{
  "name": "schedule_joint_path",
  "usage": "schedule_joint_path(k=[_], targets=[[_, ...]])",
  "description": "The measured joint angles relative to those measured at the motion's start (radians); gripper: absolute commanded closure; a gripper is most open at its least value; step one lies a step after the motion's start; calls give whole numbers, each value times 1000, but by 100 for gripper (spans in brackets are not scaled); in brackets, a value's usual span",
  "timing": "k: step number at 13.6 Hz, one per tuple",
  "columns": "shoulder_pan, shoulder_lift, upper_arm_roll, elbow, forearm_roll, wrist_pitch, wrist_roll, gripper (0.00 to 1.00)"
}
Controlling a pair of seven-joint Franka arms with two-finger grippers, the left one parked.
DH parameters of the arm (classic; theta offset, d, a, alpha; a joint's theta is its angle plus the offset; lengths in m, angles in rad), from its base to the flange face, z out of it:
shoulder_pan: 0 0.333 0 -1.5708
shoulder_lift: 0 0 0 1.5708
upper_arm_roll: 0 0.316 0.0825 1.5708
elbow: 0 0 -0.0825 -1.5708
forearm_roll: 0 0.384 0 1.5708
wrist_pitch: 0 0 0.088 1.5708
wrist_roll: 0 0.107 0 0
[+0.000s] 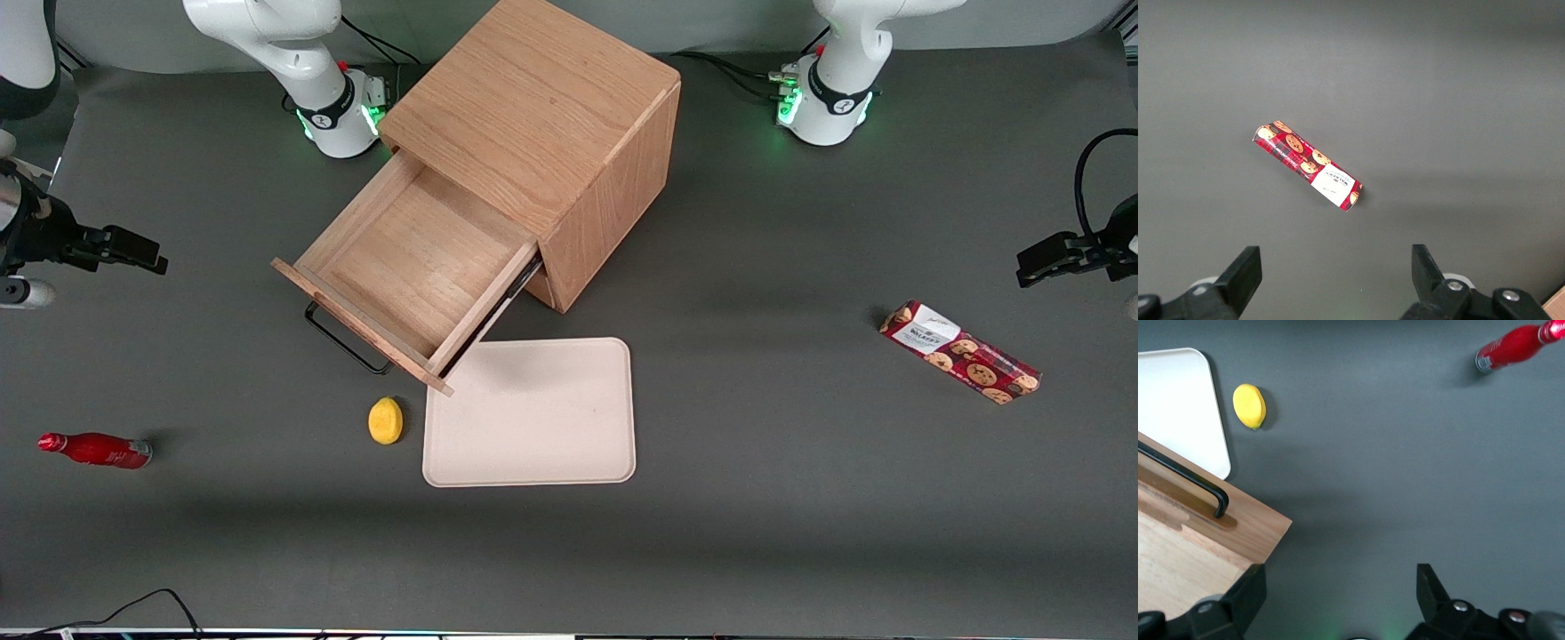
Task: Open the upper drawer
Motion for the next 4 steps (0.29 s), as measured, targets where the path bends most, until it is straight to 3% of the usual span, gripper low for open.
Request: schedule_joint_path(k=[4], targets=[[0, 5, -3, 29, 0, -1, 0, 0]])
